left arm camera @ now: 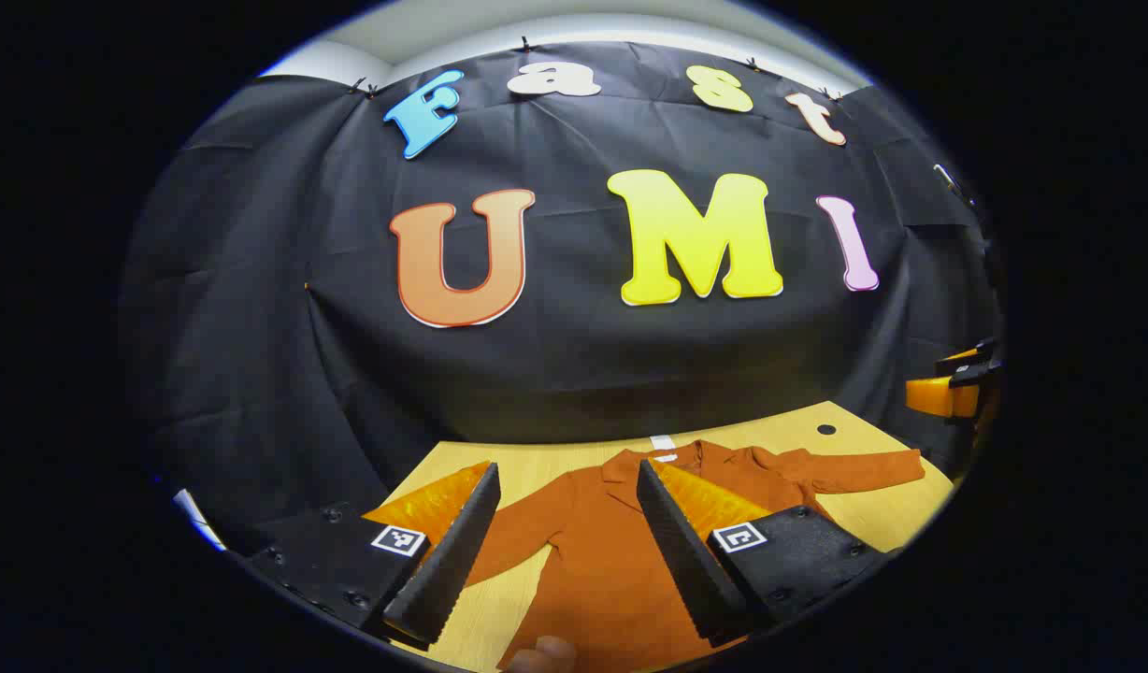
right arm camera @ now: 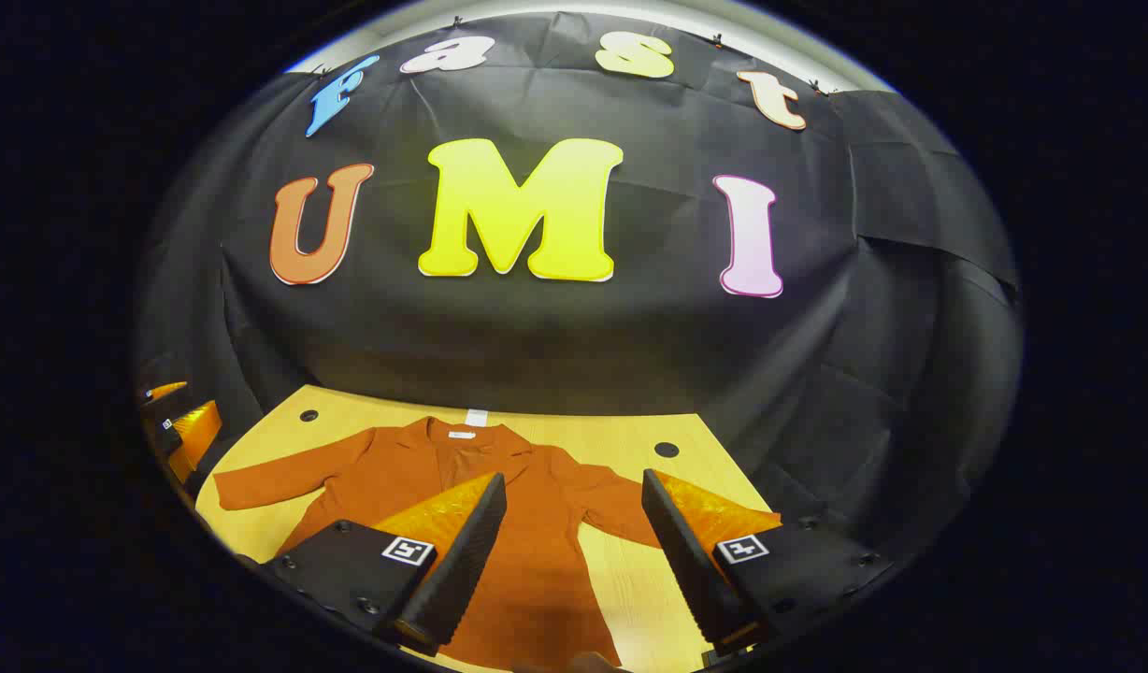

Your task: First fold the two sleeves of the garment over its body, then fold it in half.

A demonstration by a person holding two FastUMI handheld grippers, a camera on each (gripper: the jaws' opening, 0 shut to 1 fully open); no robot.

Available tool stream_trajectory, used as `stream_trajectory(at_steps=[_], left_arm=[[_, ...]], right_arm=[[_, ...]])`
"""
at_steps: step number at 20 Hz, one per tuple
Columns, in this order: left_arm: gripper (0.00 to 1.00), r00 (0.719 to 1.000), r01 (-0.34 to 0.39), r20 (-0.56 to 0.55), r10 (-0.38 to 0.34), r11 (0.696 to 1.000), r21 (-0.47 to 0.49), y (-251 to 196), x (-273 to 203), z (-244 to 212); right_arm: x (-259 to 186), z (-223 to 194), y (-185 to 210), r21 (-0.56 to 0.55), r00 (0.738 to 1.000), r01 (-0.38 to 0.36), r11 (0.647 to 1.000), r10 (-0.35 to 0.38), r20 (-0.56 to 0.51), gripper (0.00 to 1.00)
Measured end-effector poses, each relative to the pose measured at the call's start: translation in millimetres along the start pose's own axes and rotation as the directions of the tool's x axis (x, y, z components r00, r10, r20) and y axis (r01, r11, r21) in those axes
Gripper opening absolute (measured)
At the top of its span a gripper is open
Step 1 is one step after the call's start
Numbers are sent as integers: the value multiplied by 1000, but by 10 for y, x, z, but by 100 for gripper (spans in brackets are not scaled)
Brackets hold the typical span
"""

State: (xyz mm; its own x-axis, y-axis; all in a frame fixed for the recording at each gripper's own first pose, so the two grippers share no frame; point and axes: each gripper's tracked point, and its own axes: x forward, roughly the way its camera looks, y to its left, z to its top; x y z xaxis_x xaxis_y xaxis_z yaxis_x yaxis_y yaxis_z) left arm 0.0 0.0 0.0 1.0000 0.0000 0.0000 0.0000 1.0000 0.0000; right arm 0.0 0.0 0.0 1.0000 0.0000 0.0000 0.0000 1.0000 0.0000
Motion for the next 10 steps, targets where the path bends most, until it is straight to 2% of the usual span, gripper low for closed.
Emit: stream_trajectory(at_steps=[6,10], left_arm=[[99,999,-23,-47,22,999,-26,18,70,-92],[99,998,-22,-54,22,1000,-9,-26,92,-85]], right_arm=[[100,-30,26,-1,999,-33,999,33,-10,94],[110,-1,-40,21,1000,-28,999,29,-3,94]])
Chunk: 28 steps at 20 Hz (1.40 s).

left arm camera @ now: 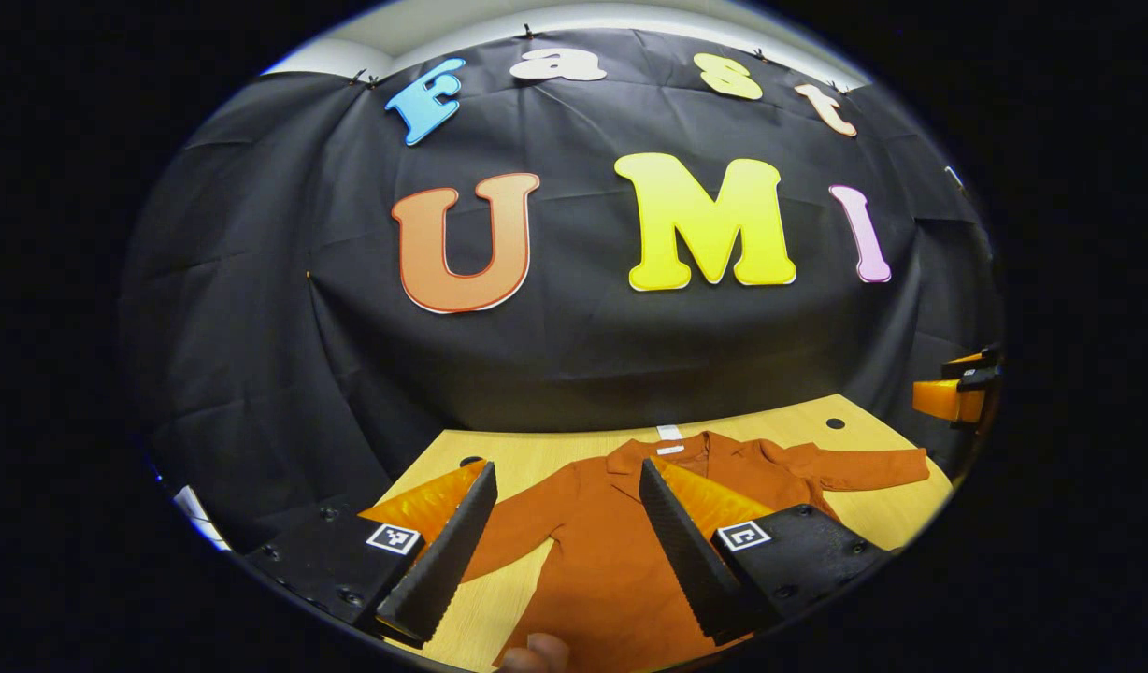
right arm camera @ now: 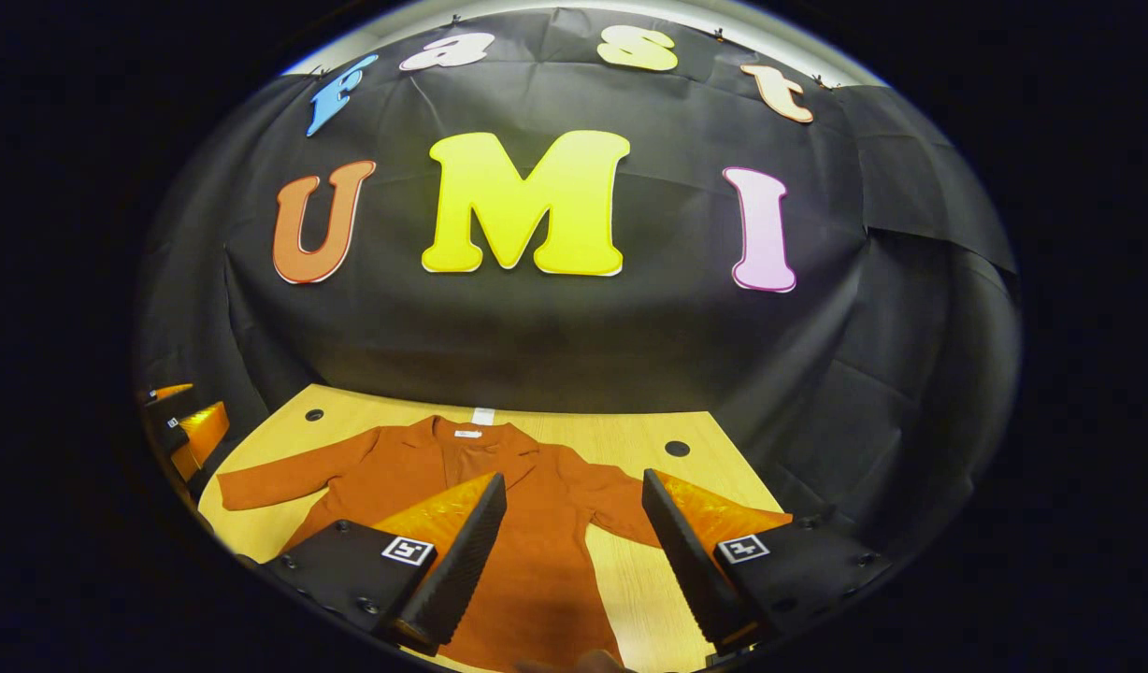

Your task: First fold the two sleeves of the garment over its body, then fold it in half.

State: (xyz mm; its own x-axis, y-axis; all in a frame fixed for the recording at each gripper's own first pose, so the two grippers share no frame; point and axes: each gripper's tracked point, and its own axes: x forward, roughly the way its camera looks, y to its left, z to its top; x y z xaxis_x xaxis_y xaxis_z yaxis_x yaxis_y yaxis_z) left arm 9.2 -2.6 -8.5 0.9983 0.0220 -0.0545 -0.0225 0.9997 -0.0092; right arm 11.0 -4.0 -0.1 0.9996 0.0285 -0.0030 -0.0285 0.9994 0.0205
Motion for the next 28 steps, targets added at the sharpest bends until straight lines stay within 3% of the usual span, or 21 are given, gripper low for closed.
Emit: stream_trajectory(at_steps=[12,28], left_arm=[[99,999,27,28,-27,1000,-2,-214,53,197],[99,999,33,-18,-33,999,7,-427,118,75]], right_arm=[[-73,430,-164,-25,990,10,1000,-6,140,94],[2,344,-376,-11,991,36,999,-34,129,94]])
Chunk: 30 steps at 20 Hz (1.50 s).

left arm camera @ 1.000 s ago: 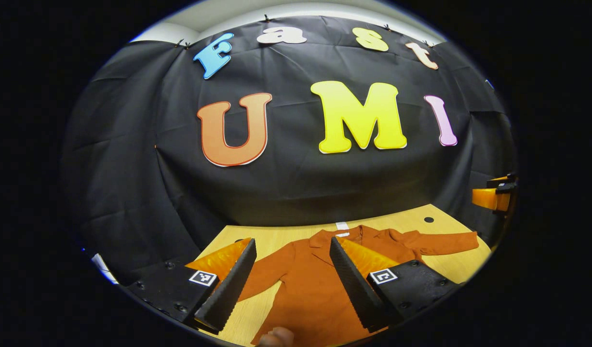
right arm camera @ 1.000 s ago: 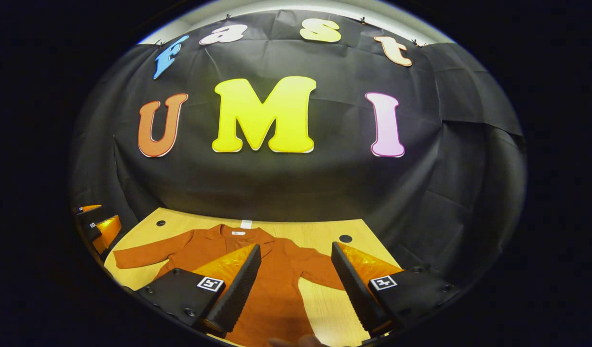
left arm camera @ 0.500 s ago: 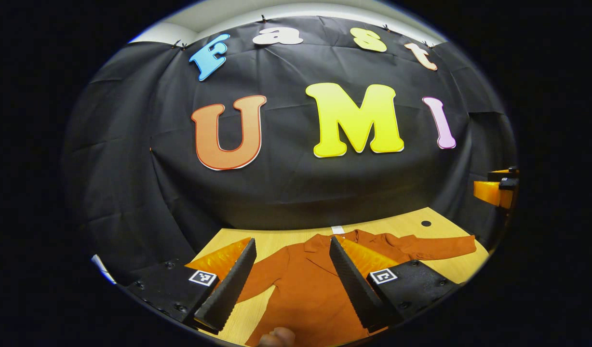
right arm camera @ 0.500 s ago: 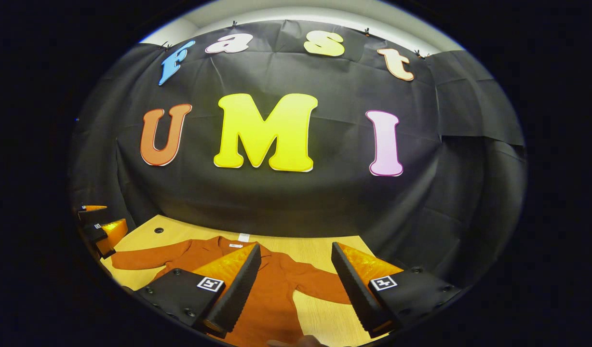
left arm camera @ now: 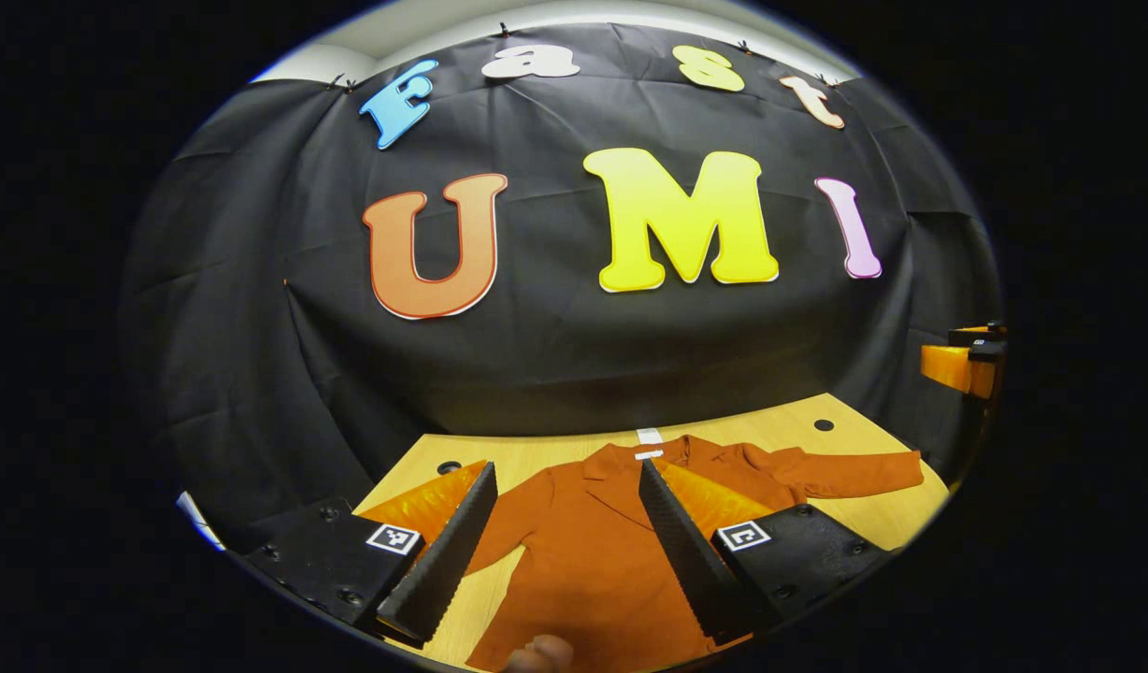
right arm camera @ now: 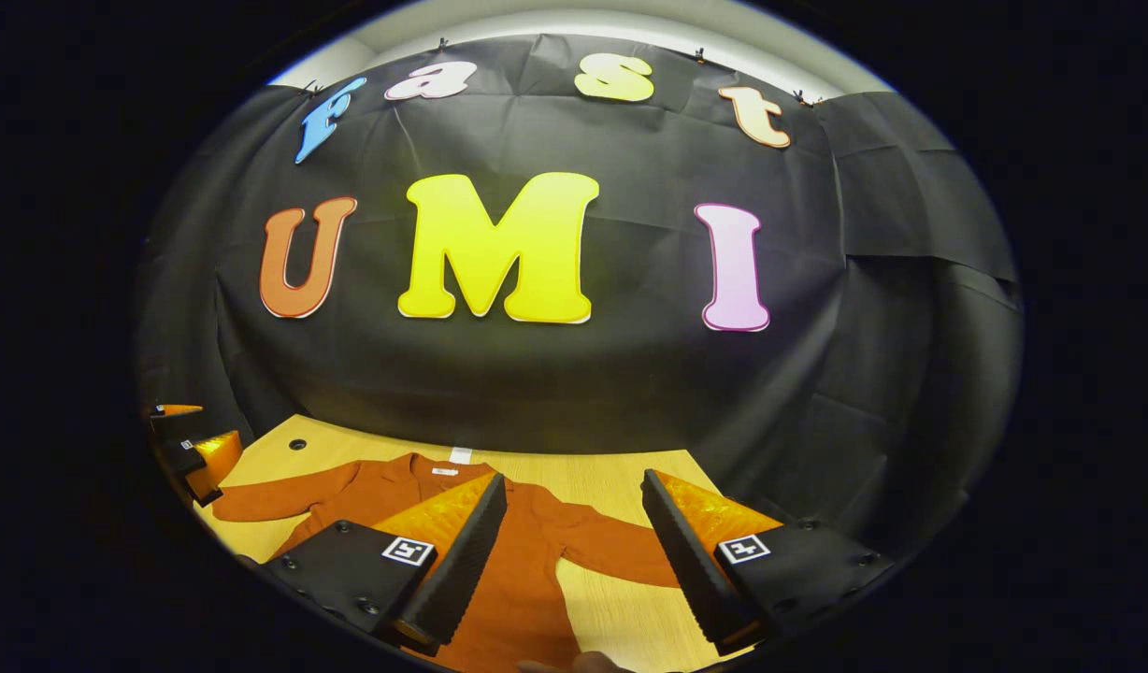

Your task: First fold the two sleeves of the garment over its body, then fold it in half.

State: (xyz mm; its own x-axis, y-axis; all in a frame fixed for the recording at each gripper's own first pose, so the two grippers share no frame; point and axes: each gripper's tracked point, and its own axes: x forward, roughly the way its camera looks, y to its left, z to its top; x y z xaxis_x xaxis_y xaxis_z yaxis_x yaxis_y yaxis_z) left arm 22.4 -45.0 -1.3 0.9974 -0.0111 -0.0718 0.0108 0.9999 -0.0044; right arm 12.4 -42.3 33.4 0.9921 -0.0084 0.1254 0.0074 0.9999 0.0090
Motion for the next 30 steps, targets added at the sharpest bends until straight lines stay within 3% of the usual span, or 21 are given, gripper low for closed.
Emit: stream_trajectory(at_steps=[4,8,11,13,14,17,22,25,30], left_arm=[[99,999,-14,-32,14,1000,18,-35,4,-85],[99,996,-44,-81,45,999,16,-70,5,-224],[99,993,-20,-113,21,1000,9,-218,8,-345],[99,988,50,-142,-53,998,-24,-447,15,-446],[99,981,54,-185,-57,998,-19,-499,10,-577],[99,960,45,-279,-35,999,28,-581,-11,-891],[99,928,33,-372,-3,997,73,-700,-63,-1201],[99,914,19,-406,7,998,60,-759,-135,-1321],[99,891,-21,-453,44,998,55,-725,-221,-1442]], right_arm=[[114,-108,-203,1,998,51,999,-51,-26,94],[349,-361,-700,-31,979,185,982,-186,-77,94],[500,-576,-1066,-32,967,224,974,-226,-115,94],[611,-773,-1371,-39,955,252,967,-255,-150,94],[656,-895,-1549,-42,946,271,962,-275,-171,94],[805,-1309,-2113,-60,903,339,939,-343,-260,94],[1031,-2148,-2882,-84,787,403,911,-392,-477,94],[1126,-2513,-3085,-51,732,423,905,-374,-569,94],[1206,-2952,-3086,-11,664,360,933,-264,-700,94]])
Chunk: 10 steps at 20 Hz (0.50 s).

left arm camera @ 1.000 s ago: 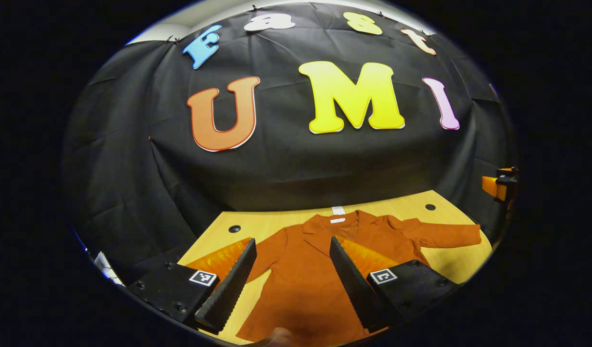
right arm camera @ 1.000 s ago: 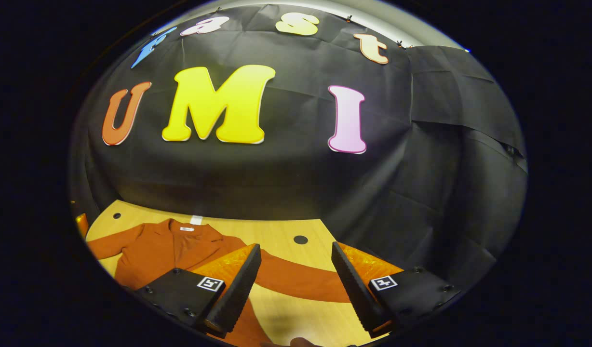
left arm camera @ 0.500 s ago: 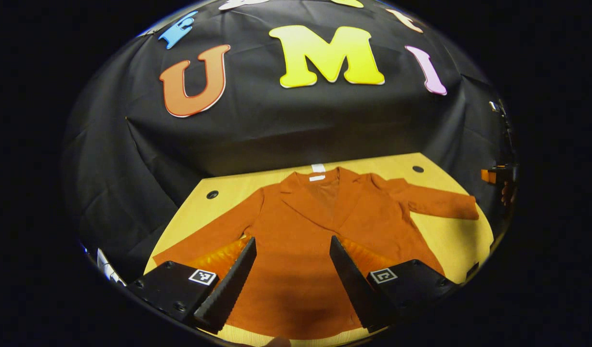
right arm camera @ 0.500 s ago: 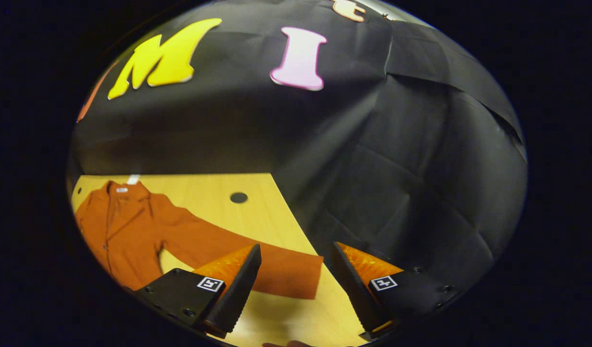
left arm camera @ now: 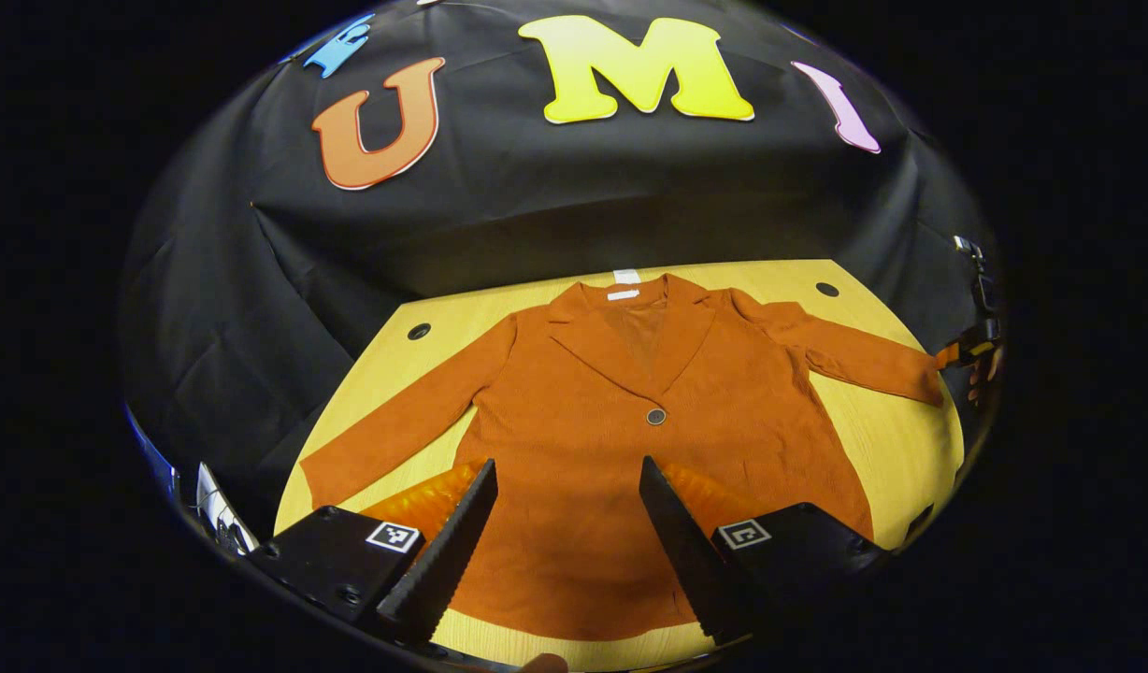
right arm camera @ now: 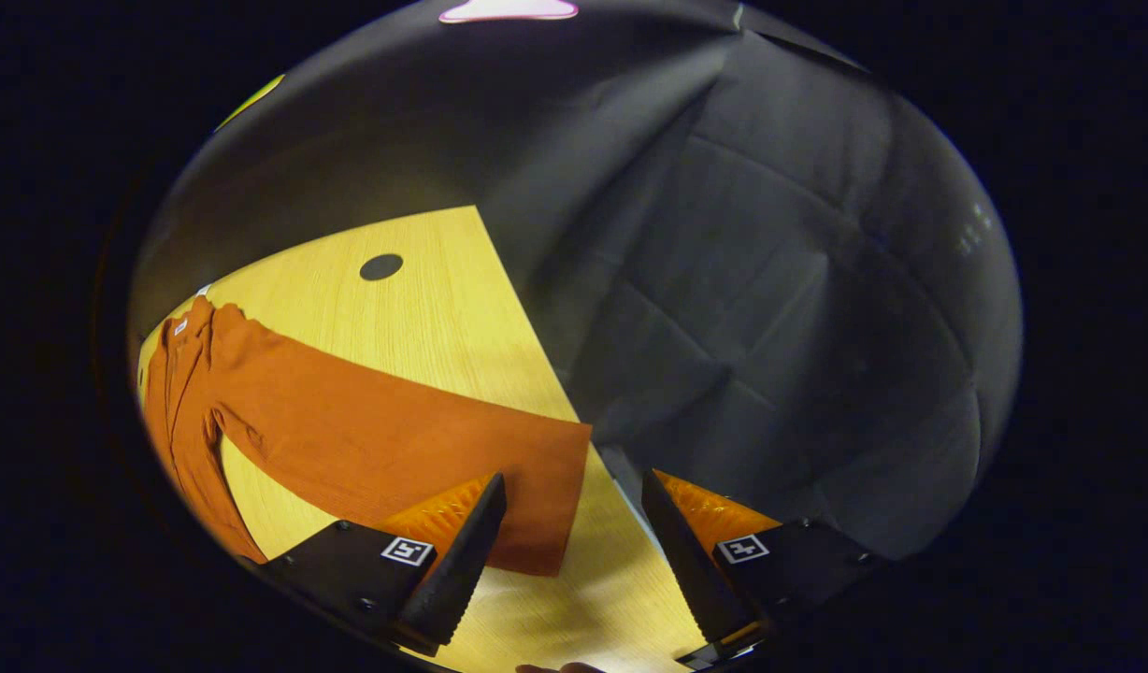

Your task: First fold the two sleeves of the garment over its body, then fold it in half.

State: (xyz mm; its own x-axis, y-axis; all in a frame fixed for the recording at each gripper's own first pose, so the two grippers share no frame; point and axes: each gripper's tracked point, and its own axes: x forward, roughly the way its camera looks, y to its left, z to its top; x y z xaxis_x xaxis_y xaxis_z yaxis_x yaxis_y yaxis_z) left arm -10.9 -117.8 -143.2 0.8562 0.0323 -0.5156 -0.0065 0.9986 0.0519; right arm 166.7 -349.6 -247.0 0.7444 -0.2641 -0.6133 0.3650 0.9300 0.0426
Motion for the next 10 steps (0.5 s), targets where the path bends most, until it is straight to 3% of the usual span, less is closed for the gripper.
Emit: stream_trajectory(at_steps=[4,7,10], left_arm=[[99,999,-26,-34,26,1000,-6,40,-31,-163],[100,998,-32,-60,31,999,-30,79,-45,-273],[100,994,-57,-102,49,996,-75,150,-38,-422]], right_arm=[[34,-179,7,144,976,-72,987,99,-194,94],[67,-167,-49,276,949,-32,961,116,-293,94],[35,-161,-67,320,913,3,947,128,-388,91]])
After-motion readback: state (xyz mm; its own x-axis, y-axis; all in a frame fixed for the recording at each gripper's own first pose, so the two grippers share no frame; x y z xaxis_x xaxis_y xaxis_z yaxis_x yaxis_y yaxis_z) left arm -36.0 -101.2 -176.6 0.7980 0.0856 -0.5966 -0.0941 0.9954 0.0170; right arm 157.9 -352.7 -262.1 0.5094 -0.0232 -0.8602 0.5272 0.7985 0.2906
